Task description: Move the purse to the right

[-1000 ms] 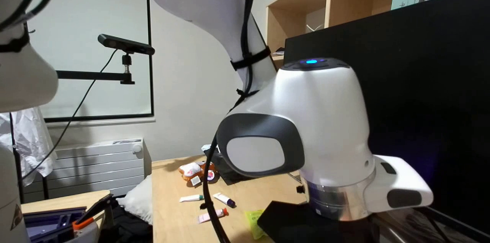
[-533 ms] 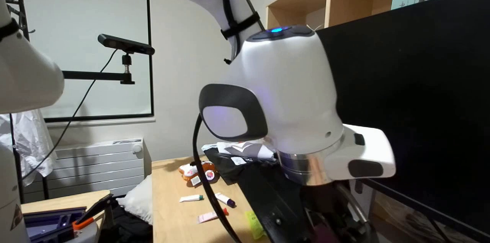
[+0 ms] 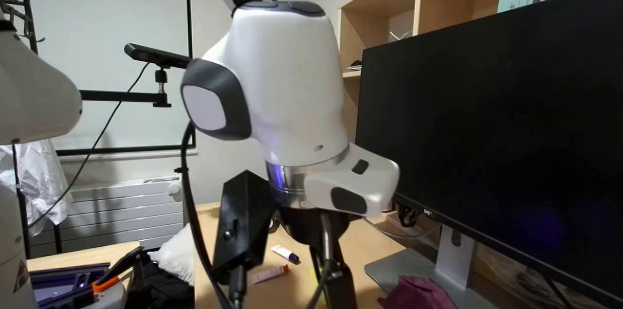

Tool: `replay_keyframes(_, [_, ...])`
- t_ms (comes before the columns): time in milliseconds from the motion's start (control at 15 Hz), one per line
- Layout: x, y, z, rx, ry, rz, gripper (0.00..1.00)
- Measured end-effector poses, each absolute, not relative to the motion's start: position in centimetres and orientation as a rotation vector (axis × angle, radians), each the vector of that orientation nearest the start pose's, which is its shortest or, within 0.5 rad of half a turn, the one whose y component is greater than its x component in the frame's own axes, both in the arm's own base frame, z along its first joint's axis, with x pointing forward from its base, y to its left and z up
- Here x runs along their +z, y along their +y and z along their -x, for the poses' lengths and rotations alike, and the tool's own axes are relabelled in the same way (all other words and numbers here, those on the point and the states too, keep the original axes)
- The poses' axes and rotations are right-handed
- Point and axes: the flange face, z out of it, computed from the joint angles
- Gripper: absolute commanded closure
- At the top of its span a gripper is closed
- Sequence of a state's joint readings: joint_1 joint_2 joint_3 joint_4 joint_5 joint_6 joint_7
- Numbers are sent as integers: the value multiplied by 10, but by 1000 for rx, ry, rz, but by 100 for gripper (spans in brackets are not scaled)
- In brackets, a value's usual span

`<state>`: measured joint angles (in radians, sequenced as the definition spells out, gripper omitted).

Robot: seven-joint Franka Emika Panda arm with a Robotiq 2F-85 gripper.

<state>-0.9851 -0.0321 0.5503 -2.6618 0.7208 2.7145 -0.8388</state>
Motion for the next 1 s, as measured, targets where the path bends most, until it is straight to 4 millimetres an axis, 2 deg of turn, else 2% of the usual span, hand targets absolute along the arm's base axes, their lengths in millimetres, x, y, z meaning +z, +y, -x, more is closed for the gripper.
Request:
replay_keyframes(267, [269, -153, -355, -203, 405, 2994, 0])
replay_keyframes(533, [290, -103, -364, -79, 403, 3064, 0])
replay_keyframes(667, [292, -83, -362, 6, 395, 3065, 0])
replay_keyframes(800, [292, -75, -361, 40, 394, 3066, 0])
replay_keyframes(1000, [292, -75, -361, 42, 397, 3065, 0])
